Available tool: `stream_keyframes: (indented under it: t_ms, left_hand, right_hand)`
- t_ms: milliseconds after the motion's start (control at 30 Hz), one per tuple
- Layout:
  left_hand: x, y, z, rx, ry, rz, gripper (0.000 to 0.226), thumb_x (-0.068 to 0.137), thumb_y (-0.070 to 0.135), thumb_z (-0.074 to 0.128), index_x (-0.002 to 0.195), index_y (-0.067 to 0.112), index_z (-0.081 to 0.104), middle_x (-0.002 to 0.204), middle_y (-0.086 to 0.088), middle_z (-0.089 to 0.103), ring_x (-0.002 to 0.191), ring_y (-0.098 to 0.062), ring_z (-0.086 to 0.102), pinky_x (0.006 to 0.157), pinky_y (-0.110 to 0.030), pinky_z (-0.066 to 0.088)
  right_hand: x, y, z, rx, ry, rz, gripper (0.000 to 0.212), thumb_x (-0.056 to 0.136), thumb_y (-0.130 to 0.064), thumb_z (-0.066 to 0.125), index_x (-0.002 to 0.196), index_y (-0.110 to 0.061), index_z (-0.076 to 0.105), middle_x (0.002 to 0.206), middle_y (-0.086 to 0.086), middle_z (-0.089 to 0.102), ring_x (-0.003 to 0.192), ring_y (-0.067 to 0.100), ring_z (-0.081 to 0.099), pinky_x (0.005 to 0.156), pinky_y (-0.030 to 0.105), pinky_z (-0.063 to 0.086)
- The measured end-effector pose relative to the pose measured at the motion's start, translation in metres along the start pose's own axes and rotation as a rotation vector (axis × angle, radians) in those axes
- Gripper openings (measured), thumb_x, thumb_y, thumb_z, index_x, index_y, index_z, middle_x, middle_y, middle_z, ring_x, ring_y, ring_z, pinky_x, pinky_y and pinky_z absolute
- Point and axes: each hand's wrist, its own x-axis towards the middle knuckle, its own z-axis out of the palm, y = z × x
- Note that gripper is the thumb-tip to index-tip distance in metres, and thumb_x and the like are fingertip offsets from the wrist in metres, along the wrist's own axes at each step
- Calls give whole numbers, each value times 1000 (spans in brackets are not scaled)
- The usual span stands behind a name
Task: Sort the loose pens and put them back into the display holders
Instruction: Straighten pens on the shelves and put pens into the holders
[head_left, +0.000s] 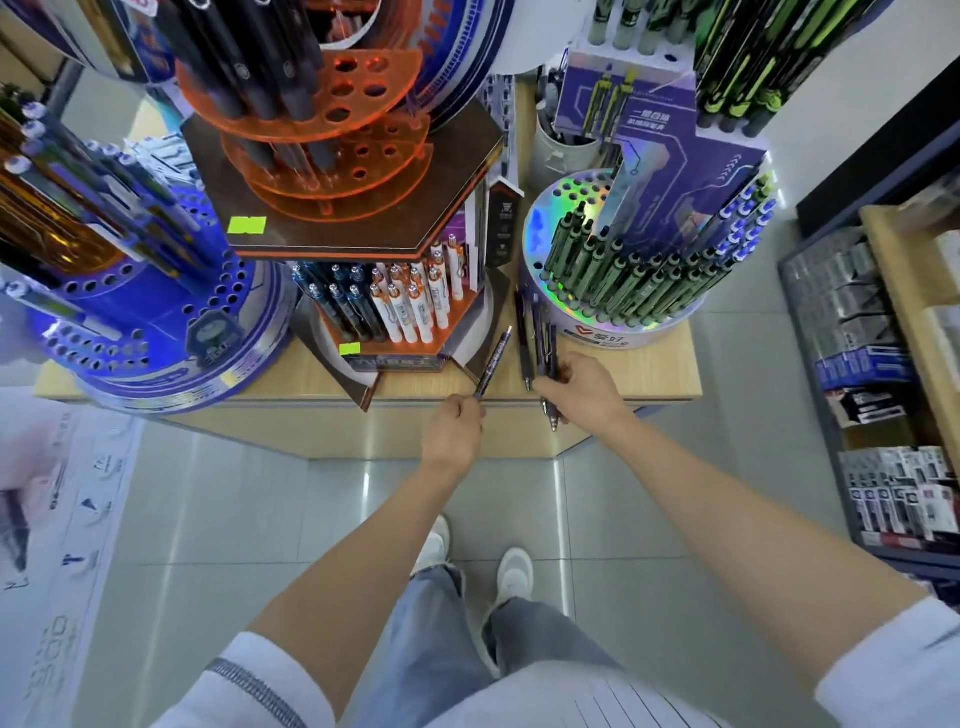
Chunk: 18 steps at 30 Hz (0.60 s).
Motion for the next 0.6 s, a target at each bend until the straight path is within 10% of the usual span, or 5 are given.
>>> stream_keyframes:
  t_ms: [333,600]
  left_hand:
    - [-6,-7,-17,38,-60,45,27,97,31,45,75,20,57,58,4,44,55,-14,40,60,-30,33]
    - [-12,-2,-15,5,-163,23,21,103,24,37,97,10,52,65,0,48,55,-12,41,52,-23,34]
  right_hand:
    - [13,-14,21,-302,197,-70,34,80,-25,68,58,-11,46,49,1,42,55,26,41,44,29,22]
    - [6,-11,12,-375,77,-37,27,83,-22,64,64,-4,58,60,13,57,58,26,51,48,28,37]
